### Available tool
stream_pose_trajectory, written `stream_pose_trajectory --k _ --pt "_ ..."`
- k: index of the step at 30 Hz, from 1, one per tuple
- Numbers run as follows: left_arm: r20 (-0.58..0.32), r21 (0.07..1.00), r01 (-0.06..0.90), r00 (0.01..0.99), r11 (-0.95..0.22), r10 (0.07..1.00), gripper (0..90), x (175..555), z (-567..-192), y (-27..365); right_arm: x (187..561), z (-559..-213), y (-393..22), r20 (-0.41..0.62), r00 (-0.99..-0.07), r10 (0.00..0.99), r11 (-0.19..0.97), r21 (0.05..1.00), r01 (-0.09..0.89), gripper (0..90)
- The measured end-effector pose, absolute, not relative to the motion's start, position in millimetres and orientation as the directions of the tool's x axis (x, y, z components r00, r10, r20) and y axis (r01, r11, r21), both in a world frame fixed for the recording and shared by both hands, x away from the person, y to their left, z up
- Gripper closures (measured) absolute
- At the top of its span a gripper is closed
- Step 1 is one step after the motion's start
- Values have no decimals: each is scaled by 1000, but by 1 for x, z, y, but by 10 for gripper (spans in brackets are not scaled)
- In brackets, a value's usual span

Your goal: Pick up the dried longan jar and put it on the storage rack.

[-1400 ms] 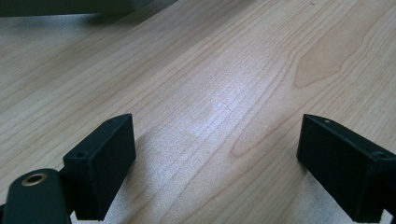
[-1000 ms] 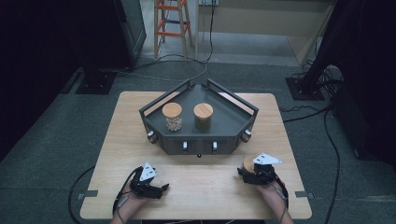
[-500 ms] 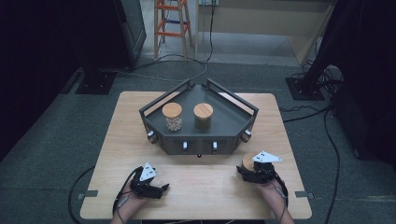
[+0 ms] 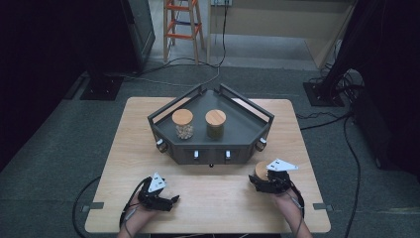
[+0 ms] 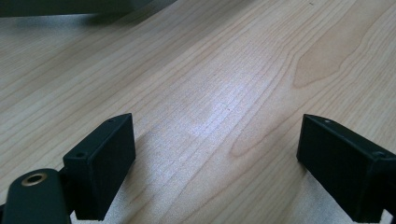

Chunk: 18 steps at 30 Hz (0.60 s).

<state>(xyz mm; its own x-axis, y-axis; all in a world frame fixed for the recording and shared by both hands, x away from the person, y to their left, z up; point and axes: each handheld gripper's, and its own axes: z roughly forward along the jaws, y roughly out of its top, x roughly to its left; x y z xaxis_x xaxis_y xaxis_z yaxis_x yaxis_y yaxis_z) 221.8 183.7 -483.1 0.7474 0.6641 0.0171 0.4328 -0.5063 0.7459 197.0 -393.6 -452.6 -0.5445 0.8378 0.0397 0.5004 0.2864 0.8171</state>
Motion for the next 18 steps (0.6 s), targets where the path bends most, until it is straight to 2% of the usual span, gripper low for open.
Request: stream_pose_trajectory --k 18 --pt "19 746 429 750 -509 661 115 222 -483 184 199 -446 -388 36 -564 825 293 826 481 255"
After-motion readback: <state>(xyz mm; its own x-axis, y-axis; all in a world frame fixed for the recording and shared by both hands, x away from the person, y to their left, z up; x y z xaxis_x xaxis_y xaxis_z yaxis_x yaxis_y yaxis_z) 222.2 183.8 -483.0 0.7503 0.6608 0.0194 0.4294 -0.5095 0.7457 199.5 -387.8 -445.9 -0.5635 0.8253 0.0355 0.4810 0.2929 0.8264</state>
